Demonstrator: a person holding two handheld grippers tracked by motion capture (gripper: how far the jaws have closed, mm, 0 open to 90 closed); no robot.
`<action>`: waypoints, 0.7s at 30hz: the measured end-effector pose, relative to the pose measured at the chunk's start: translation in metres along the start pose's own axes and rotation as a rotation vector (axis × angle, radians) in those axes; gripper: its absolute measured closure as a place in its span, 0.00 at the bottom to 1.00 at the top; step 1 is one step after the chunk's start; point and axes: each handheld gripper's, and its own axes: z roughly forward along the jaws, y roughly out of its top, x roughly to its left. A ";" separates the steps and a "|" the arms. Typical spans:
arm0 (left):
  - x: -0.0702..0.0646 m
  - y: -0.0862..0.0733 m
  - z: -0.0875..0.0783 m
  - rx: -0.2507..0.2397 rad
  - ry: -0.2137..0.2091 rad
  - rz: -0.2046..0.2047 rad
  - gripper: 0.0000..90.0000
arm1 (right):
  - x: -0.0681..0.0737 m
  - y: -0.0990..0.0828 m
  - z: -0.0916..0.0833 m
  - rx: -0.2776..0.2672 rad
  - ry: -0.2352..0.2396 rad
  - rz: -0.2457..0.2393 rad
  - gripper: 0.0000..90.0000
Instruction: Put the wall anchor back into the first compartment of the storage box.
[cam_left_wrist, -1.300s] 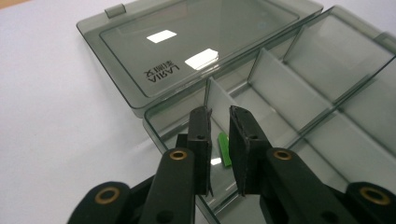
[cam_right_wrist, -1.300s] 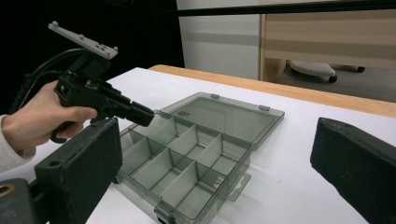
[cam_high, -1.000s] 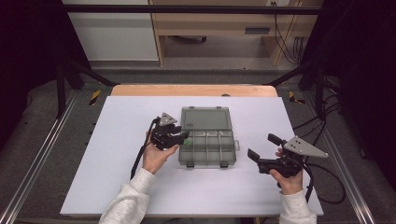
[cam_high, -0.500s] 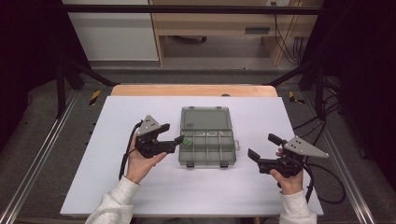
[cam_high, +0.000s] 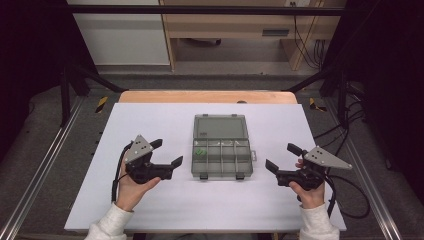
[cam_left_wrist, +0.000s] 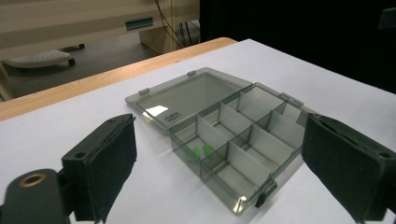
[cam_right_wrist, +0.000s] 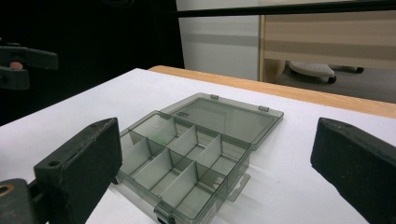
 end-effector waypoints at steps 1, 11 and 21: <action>0.001 -0.002 -0.003 -0.006 0.006 -0.001 0.11 | 0.000 0.000 0.000 0.000 -0.002 0.000 0.03; 0.016 -0.018 -0.021 -0.017 0.027 -0.039 0.07 | 0.000 -0.002 0.002 0.005 0.003 -0.002 0.03; 0.026 -0.032 -0.037 -0.025 0.057 -0.048 0.06 | -0.001 -0.002 0.001 0.002 0.005 0.006 0.03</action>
